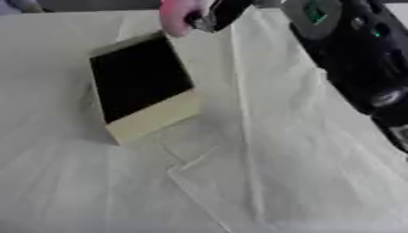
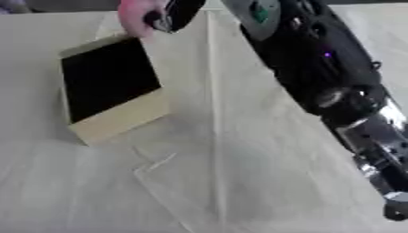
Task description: Pick up objects on the table and place them in the box.
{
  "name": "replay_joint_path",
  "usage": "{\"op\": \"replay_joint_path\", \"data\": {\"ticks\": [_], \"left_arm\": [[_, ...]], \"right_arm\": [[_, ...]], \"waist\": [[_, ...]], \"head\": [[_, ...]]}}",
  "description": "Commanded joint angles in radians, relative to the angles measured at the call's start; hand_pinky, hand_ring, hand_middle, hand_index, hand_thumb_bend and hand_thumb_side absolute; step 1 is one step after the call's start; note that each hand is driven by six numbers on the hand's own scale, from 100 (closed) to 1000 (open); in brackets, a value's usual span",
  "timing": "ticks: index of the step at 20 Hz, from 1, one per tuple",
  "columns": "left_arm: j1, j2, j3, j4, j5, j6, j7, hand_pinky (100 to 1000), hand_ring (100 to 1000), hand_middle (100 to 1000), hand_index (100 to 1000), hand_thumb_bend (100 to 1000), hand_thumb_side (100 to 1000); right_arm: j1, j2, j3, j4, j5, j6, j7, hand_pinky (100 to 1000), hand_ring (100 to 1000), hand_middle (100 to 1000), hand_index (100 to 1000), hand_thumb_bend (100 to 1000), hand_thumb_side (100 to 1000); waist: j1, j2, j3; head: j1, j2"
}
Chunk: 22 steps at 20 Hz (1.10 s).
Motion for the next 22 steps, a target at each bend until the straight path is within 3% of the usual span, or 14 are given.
{"op": "replay_joint_path", "data": {"ticks": [1,6,13,18,20,22], "left_arm": [[-0.015,0.010,0.000,-0.020,0.005,-0.001,-0.008,692,683,721,825,100,734],[-0.019,0.004,-0.002,-0.020,0.010,-0.002,-0.011,691,683,721,825,100,735],[-0.021,0.000,-0.004,-0.020,0.013,0.000,-0.017,691,682,722,825,100,735],[-0.021,-0.003,-0.006,-0.020,0.016,0.002,-0.023,691,681,721,825,100,735],[-0.020,-0.003,-0.006,-0.020,0.016,0.003,-0.024,691,681,721,825,100,734],[-0.020,-0.004,-0.007,-0.020,0.017,0.003,-0.026,691,681,722,826,100,735]], "right_arm": [[-0.030,0.045,-0.019,0.038,0.042,-0.023,-0.012,677,566,434,667,100,100],[-0.010,0.104,-0.013,0.123,0.102,-0.049,-0.009,676,576,443,667,100,100],[0.020,0.170,-0.058,0.280,0.241,-0.092,-0.068,671,592,459,675,100,100],[0.025,0.200,-0.079,0.332,0.319,-0.142,-0.095,724,684,596,765,100,100],[0.025,0.207,-0.084,0.341,0.340,-0.167,-0.099,740,722,663,803,100,158],[0.025,0.211,-0.092,0.344,0.357,-0.182,-0.110,763,761,737,868,100,347]], "waist": [[0.000,-0.015,0.009],[-0.002,-0.012,0.021],[-0.001,-0.007,0.031],[-0.001,-0.004,0.035],[-0.001,-0.004,0.036],[0.000,-0.004,0.036]], "head": [[-0.014,-0.011],[-0.025,-0.014],[-0.035,-0.014],[-0.039,-0.013],[-0.040,-0.013],[-0.041,-0.014]]}}
